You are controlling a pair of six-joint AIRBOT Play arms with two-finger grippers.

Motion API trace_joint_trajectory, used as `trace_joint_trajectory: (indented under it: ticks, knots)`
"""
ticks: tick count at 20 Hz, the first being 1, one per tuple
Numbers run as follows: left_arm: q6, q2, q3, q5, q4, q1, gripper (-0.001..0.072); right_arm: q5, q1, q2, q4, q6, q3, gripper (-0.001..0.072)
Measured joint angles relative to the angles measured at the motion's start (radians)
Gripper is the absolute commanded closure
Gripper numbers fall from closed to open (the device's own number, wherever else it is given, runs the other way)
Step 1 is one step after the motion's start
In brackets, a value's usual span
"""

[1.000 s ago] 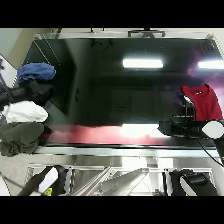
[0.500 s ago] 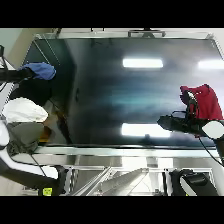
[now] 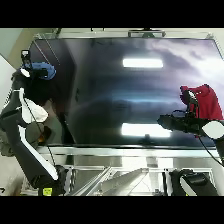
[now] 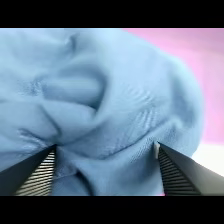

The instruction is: Fold the shirts.

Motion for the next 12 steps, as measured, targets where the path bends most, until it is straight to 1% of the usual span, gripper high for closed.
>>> trace_joint_trajectory:
  ticks: [1,3,7,9,12]
  knots:
    - [-0.007,-0.019,0.010,0.019,0.012,0.000,0.0383,0.000,0.000,0.000,0.001,0.000,0.000,0.0695]
    - [-0.018,-0.043,0.019,0.032,0.019,0.004,0.0668,-0.001,0.000,0.000,0.003,0.000,0.000,0.0695]
    - [-0.026,-0.021,0.026,-0.007,0.029,0.000,0.0675,-0.003,0.000,0.000,0.005,0.000,0.000,0.0695]
    - [-0.029,0.050,0.020,-0.027,0.011,-0.016,0.0675,-0.003,0.001,0.000,0.006,0.000,0.000,0.0695]
    - [-0.029,0.202,-0.008,-0.058,-0.053,-0.056,0.0675,-0.004,0.002,0.000,0.007,0.000,0.000,0.0695]
